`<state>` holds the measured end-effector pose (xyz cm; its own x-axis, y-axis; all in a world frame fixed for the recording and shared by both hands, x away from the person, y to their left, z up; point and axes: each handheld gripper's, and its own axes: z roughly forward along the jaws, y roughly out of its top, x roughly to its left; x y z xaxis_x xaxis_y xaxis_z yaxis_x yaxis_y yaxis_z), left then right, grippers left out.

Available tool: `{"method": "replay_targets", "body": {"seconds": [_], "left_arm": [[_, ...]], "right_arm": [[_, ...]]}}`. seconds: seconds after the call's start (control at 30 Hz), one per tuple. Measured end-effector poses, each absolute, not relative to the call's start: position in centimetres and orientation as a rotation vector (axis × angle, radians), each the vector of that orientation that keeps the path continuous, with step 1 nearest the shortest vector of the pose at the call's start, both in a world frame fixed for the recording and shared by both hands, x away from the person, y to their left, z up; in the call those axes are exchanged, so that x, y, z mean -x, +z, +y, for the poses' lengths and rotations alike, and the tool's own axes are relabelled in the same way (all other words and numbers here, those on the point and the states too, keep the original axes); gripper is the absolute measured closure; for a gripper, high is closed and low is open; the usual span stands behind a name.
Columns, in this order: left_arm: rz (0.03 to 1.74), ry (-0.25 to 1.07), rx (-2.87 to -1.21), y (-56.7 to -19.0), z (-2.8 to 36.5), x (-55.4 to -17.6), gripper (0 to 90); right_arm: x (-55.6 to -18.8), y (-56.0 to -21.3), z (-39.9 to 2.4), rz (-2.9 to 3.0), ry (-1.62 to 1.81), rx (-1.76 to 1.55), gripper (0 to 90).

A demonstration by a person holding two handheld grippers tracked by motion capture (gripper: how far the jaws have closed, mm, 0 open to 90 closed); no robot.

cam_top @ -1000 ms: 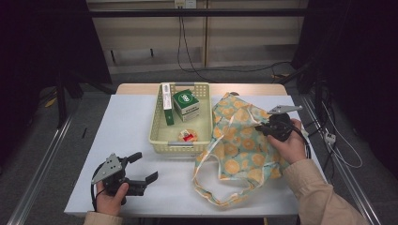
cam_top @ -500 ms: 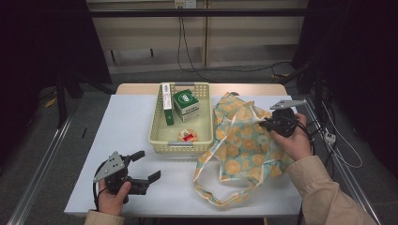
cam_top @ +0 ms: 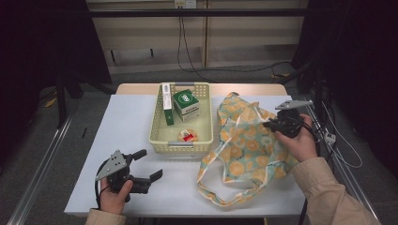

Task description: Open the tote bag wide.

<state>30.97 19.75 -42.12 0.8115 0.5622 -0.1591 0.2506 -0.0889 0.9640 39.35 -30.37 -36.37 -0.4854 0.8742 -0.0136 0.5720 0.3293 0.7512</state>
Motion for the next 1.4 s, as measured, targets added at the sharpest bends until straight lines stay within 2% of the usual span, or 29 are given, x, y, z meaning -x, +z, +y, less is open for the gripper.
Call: {"method": "replay_targets", "body": {"seconds": [0.43,0.93,1.4], "left_arm": [[0.615,0.256,-1.688,-39.8,18.5,-32.5,4.1],[0.593,0.211,-1.713,-36.0,15.7,-37.1,4.1],[0.579,0.196,-1.750,-34.5,13.7,-40.9,4.1]], "right_arm": [[-39.7,-35.9,-28.4,2.224,0.970,-1.232,88.4],[-39.9,-36.0,-28.4,2.226,0.978,-1.229,88.4],[-39.7,-35.9,-28.8,2.220,0.985,-1.235,88.4]]}}
